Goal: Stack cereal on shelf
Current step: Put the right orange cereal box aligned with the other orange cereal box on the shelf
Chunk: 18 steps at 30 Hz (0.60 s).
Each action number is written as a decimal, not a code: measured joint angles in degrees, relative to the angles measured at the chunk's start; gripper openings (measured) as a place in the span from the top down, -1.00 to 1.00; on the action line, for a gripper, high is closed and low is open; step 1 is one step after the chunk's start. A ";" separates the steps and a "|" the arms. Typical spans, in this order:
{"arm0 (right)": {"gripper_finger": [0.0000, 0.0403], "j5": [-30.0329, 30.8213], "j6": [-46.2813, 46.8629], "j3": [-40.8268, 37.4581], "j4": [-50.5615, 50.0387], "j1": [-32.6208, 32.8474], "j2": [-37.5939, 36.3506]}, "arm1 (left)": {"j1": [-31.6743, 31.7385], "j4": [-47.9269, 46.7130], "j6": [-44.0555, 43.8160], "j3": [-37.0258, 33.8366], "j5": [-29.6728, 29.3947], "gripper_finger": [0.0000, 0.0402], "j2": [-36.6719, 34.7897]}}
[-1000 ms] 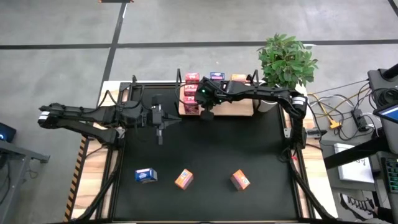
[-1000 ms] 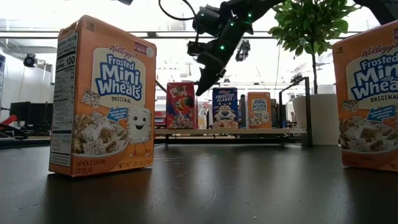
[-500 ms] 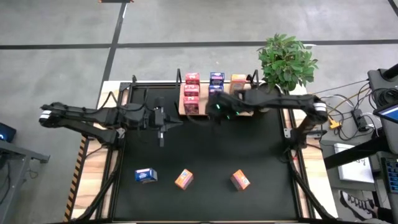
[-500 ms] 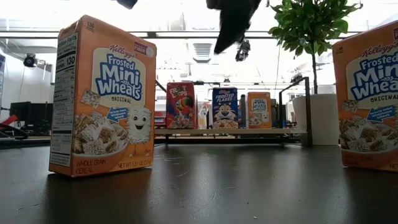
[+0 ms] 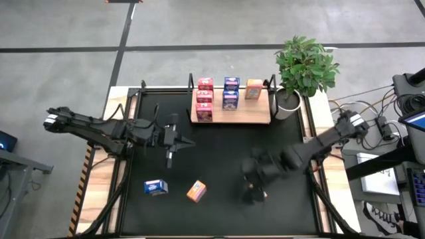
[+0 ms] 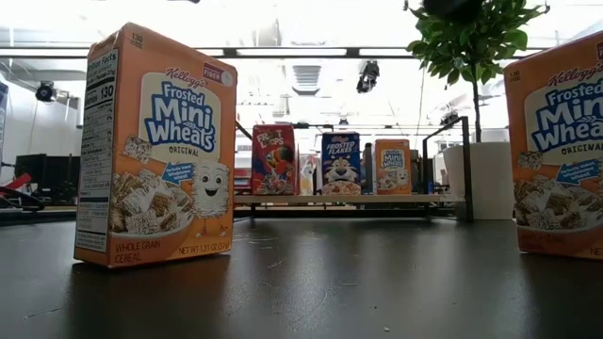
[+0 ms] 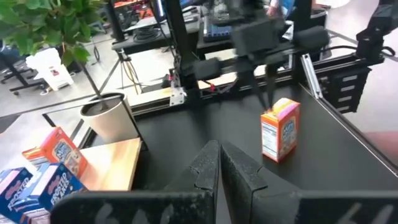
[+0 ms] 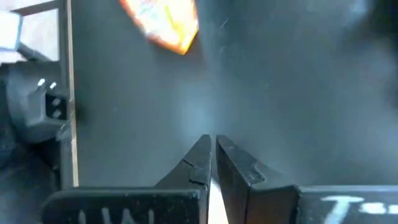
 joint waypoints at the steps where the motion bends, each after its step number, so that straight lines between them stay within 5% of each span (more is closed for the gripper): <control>1: 0.94 1.38 2.13 -0.41 -0.04 1.99 0.24 | -0.07 0.19 0.02 0.00 0.01 1.00 0.08; 10: 0.94 13.50 24.32 -1.20 -2.78 13.30 0.68 | -0.09 0.82 0.63 0.00 0.09 1.00 0.44; 18: 0.71 13.50 33.11 -1.54 -3.43 16.06 2.51 | -0.07 0.47 2.49 0.00 0.19 1.00 0.49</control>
